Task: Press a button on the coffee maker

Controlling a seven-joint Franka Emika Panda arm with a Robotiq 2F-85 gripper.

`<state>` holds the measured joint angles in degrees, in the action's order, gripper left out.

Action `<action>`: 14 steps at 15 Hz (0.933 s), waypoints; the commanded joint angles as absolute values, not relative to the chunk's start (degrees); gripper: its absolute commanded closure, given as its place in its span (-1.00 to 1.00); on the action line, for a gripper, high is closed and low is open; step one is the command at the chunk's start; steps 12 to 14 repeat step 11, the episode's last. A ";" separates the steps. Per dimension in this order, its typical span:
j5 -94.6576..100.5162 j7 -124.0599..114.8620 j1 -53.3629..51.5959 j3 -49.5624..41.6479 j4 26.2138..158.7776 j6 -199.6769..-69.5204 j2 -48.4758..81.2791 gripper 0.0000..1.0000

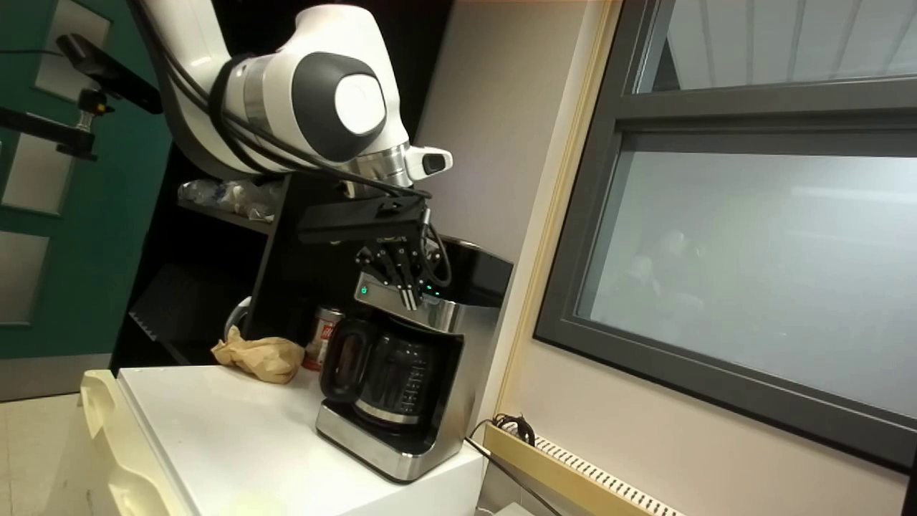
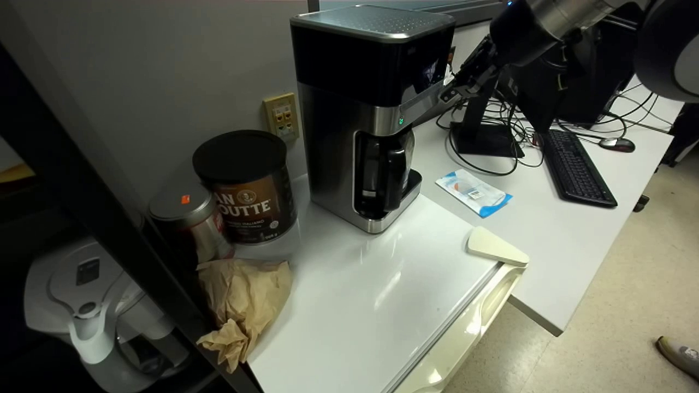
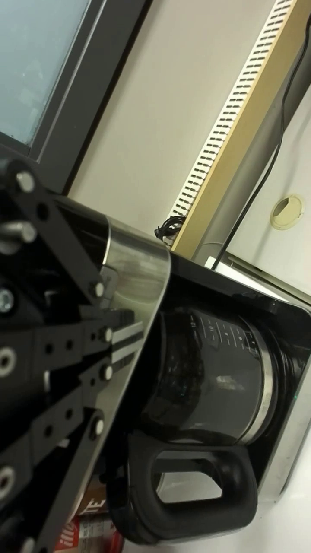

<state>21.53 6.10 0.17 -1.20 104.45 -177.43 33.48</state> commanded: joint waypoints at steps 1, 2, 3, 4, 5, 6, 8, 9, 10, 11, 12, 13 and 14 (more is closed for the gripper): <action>23.53 6.29 -1.38 -3.01 113.34 -180.92 27.71 0.99; 24.26 6.22 -1.96 -3.69 115.14 -181.40 26.57 0.99; 25.16 6.09 -2.50 -4.33 116.92 -182.11 25.50 0.99; 26.07 5.92 -3.27 -5.29 118.47 -182.61 24.48 0.99; 26.98 5.83 -4.01 -6.24 119.88 -183.10 23.51 0.99; 27.77 5.79 -4.71 -7.13 121.08 -183.46 22.66 0.99; 29.33 5.60 -6.53 -9.40 123.03 -183.85 21.15 0.99; 29.94 5.53 -7.32 -10.39 123.75 -183.93 20.56 0.99; 30.53 5.47 -8.15 -11.36 124.39 -183.92 20.03 0.99; 30.98 5.52 -8.77 -12.10 124.87 -183.96 19.59 0.99; 30.98 5.52 -8.77 -12.10 124.87 -183.96 19.59 0.99; 30.98 5.52 -8.77 -12.10 124.87 -183.96 19.59 0.99; 30.98 5.52 -8.77 -12.10 124.87 -183.96 19.59 0.99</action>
